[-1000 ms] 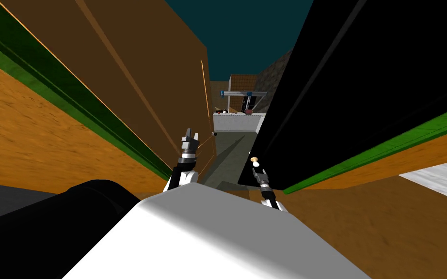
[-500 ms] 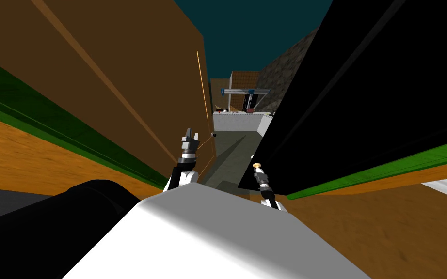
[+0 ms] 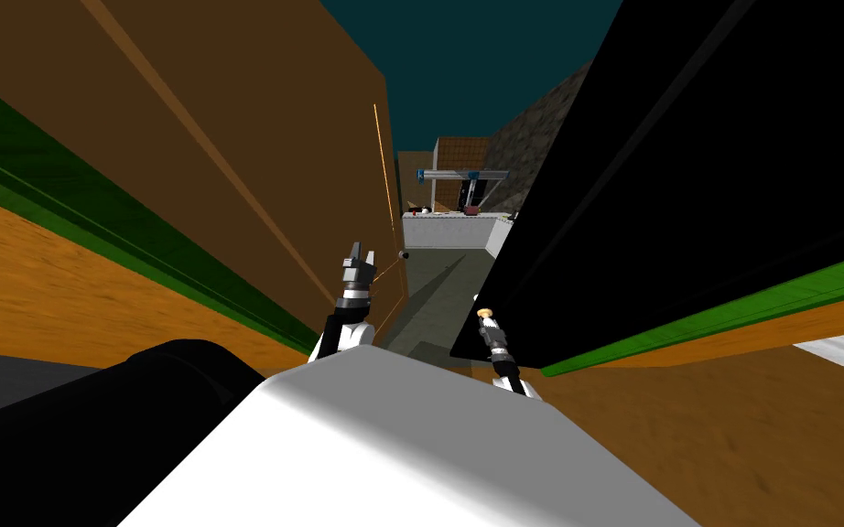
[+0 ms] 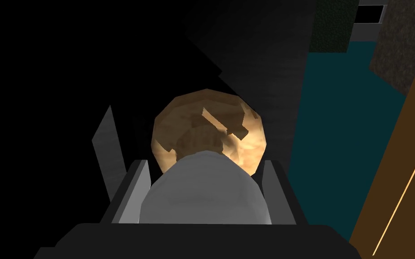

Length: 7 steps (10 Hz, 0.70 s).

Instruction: Push the door open

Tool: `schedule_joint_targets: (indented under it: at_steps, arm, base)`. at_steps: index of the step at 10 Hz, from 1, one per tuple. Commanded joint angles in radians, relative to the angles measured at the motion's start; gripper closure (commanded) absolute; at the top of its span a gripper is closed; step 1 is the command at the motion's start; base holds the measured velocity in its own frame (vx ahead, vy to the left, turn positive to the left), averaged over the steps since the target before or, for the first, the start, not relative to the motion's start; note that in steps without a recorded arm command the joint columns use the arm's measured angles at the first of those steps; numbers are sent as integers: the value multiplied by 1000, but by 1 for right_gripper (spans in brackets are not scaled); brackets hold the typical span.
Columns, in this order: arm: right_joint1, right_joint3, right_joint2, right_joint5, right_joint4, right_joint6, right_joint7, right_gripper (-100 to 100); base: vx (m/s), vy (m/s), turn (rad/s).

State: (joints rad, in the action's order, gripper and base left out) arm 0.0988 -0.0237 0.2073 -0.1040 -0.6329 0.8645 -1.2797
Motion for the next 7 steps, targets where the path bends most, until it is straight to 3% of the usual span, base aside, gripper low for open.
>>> schedule_joint_targets:
  at_steps: [1,7]
  arm:
    - [2,-3,-1,6,2,0,30,100]
    - [11,-20,-7,38,10,3,175,100]
  base:
    - [18,2,-17]
    - [36,4,-31]
